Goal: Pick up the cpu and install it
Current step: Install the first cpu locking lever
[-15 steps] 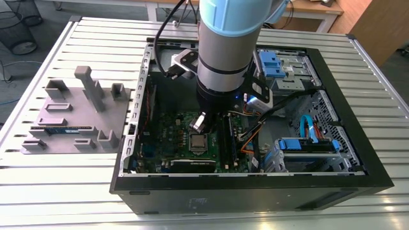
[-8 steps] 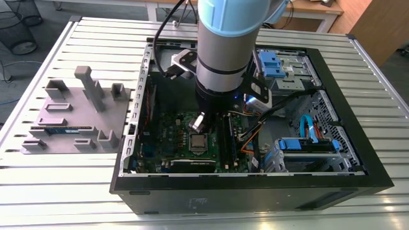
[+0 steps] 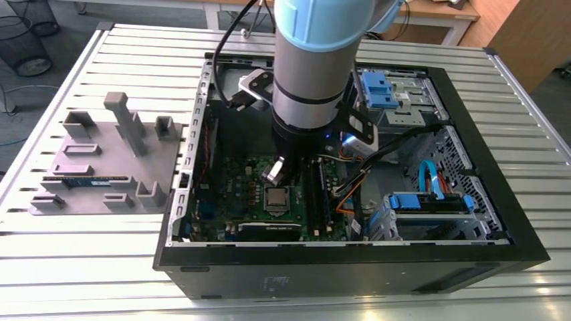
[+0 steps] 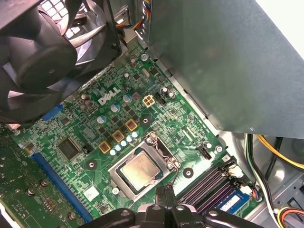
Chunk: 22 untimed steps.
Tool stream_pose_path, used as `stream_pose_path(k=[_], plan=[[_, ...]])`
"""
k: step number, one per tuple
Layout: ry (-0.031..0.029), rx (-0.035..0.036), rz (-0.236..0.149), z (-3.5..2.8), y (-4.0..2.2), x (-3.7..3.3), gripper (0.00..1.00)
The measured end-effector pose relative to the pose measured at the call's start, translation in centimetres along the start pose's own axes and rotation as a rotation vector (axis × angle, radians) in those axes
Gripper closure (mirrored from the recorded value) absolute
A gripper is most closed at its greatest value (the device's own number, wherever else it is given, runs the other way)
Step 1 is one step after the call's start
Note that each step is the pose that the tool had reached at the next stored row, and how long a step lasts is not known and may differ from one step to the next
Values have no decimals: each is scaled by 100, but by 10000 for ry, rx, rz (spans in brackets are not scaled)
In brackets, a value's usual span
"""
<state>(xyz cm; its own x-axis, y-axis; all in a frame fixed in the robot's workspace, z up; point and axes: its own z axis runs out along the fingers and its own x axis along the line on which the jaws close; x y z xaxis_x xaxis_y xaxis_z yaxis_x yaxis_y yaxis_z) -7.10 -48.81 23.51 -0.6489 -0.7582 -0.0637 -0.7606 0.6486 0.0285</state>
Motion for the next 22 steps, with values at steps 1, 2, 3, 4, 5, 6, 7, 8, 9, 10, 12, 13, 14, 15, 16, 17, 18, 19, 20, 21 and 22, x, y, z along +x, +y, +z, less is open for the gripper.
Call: stream_pose_path(k=[1, 2, 3, 4, 5, 6, 7, 8, 9, 10, 12, 13, 14, 15, 16, 17, 18, 19, 20, 21, 22], plan=[[1, 0, -1, 2, 0, 1, 89], [0, -1, -1, 5, 1, 1, 89], [-2, -2, -1, 10, 1, 1, 89], [1, 1, -1, 16, 1, 2, 89], [5, 3, -1, 21, 1, 2, 89], [5, 4, -1, 28, 1, 3, 89], [7, 6, 0, 34, 1, 3, 89], [10, 9, 2, 39, 1, 4, 89], [13, 12, 10, 44, 0, 4, 89], [15, 16, 27, 50, 0, 4, 89], [22, 26, 84, 64, 0, 5, 89], [26, 32, 122, 72, -1, 6, 89], [30, 39, 166, 81, -1, 7, 89], [34, 46, 207, 90, -1, 7, 89], [37, 53, 249, 98, -1, 8, 89], [42, 61, 289, 106, -1, 8, 89], [48, 68, 328, 112, -2, 8, 89], [52, 76, 367, 120, -2, 9, 89], [56, 83, 402, 126, -2, 9, 89], [58, 84, 415, 128, -2, 10, 89], [59, 85, 416, 128, -2, 10, 89]])
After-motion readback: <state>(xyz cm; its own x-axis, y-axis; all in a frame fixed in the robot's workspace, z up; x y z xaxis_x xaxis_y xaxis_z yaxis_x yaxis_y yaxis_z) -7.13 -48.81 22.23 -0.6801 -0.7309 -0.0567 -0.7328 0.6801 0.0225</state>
